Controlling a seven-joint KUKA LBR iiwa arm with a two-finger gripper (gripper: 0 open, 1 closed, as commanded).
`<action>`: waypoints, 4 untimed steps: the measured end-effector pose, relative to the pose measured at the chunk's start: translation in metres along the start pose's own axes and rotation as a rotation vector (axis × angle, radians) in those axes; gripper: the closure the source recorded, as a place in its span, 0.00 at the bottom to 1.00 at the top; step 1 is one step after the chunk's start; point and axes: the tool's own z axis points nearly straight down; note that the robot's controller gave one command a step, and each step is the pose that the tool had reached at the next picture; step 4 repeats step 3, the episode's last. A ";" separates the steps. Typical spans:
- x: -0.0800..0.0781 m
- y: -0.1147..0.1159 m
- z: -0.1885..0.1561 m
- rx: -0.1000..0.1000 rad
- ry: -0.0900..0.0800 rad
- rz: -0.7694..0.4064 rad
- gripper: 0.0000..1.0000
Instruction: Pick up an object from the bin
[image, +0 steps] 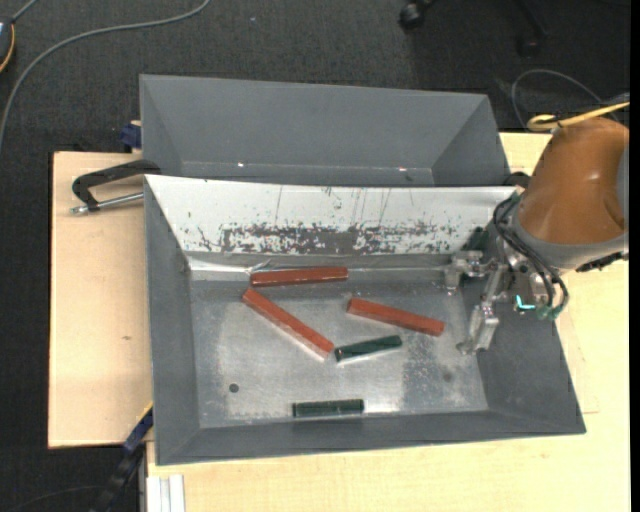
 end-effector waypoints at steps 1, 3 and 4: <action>-0.007 0.043 0.080 -0.001 -0.003 -0.255 0.00; -0.034 0.092 -0.076 0.002 -0.014 -0.240 1.00; -0.034 0.092 -0.076 0.002 -0.014 -0.240 1.00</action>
Offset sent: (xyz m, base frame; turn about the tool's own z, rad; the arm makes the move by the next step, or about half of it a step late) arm 0.0067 0.0409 -0.0787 -0.2545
